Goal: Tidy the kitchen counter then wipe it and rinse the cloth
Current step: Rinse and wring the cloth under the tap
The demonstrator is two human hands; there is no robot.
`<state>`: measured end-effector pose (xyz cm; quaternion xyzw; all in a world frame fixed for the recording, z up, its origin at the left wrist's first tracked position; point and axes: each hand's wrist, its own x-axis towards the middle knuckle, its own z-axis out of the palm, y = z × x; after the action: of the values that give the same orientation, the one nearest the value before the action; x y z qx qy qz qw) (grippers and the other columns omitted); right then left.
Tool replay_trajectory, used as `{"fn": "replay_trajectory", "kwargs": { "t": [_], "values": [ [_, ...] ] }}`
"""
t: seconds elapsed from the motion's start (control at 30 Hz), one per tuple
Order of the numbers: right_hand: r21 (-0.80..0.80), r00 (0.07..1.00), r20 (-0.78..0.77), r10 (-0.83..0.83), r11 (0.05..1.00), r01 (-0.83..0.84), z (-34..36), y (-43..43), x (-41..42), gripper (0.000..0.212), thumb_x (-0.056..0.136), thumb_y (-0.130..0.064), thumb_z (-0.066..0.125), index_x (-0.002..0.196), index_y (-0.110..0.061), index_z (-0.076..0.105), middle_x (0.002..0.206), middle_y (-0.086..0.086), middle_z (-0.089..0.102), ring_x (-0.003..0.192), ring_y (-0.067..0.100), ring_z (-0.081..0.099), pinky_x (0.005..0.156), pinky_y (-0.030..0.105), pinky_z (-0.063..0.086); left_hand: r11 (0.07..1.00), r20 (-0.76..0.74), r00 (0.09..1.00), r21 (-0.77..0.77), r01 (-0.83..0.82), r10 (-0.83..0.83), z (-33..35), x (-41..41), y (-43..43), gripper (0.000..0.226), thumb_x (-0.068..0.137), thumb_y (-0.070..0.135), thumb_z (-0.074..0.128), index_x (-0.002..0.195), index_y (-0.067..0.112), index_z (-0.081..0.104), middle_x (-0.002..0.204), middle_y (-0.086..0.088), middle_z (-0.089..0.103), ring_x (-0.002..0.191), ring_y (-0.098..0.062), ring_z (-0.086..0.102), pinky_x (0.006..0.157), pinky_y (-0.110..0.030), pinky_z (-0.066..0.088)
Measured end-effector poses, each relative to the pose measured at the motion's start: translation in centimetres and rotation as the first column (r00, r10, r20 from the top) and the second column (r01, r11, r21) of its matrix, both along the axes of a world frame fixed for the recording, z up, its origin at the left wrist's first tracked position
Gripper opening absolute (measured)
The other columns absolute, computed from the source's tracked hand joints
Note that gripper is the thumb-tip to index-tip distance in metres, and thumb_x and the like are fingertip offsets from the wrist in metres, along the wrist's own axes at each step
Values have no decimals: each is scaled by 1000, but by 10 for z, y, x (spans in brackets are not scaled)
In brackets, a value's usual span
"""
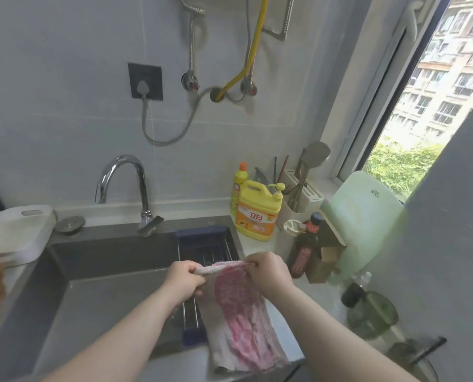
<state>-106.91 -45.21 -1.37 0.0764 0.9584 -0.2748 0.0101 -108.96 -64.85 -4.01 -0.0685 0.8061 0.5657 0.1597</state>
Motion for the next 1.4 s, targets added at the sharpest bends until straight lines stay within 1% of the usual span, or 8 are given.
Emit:
{"fn": "replay_trajectory", "kwargs": {
  "t": [0.13, 0.23, 0.4, 0.53, 0.7, 0.8, 1.03, 1.4],
  "values": [
    [-40, 998, 43, 41, 998, -39, -29, 4, 6, 24, 90, -13, 53, 97, -20, 75, 95, 0, 71, 81, 17, 60, 67, 26, 45, 998, 57, 998, 66, -7, 3, -26, 4, -1, 5, 60, 9, 69, 64, 7, 68, 63, -12, 60, 64, -21, 53, 65, -33, 43],
    [-25, 990, 91, 111, 994, -109, -46, 21, 28, 13, 87, -16, 61, 88, -20, 73, 87, -8, 64, 80, 12, 56, 71, 24, 46, 999, 97, 995, 41, 28, -32, -46, 24, -3, 29, 58, 32, 70, 60, 3, 68, 62, -5, 61, 65, -17, 52, 65, -31, 43],
    [-50, 988, 38, 152, 987, -150, -87, 47, 81, 9, 81, -13, 72, 87, -18, 78, 87, -22, 58, 73, -14, 50, 73, 5, 39, 970, 60, 975, -107, 220, -214, -80, 73, 10, 24, 79, 8, 70, 55, 8, 70, 70, 28, 65, 75, 19, 59, 64, -1, 40],
    [-34, 966, 195, 172, 985, -168, -118, 49, 111, 18, 82, -16, 63, 91, -23, 77, 94, -21, 54, 78, -15, 47, 76, 3, 37, 965, 82, 977, -156, 209, -198, -103, 90, 16, 28, 75, 13, 73, 58, 34, 65, 96, 22, 57, 78, 8, 60, 71, -7, 43],
    [-125, 944, 246, -221, 958, 257, -120, 40, 97, 39, 90, -25, 55, 127, -15, 58, 124, 2, 54, 107, 13, 55, 83, 15, 37, 990, 305, 942, -19, -141, 140, -108, 79, 29, 25, 68, 13, 73, 88, 12, 59, 89, -9, 65, 80, -25, 63, 69, -35, 50],
    [-268, 829, 468, -307, 844, 464, -118, 34, 83, 65, 89, -33, 58, 144, -8, 35, 126, 8, 59, 105, 22, 63, 79, 27, 50, 957, 430, 875, 75, -281, 223, -118, 70, 36, 8, 68, 5, 65, 71, 4, 58, 68, -19, 68, 61, -30, 61, 62, -38, 50],
    [-309, 769, 574, -281, 795, 521, -115, 27, 73, 16, 74, -14, 58, 62, -5, 62, 57, 12, 59, 48, 24, 57, 54, 26, 49, 921, 557, 794, 120, -370, 246, -113, 58, 46, 11, 82, 0, 63, 92, 0, 60, 71, -11, 60, 50, -17, 44, 41, -22, 28],
    [-231, 837, 490, -245, 889, 395, -124, 20, 85, 9, 83, -16, 56, 75, -15, 59, 72, 1, 61, 65, 16, 56, 59, 26, 44, 990, 349, 935, -138, -11, 59, -104, 77, 18, 17, 78, 18, 64, 94, 15, 57, 90, -6, 67, 80, -22, 66, 65, -33, 56]
  ]
}}
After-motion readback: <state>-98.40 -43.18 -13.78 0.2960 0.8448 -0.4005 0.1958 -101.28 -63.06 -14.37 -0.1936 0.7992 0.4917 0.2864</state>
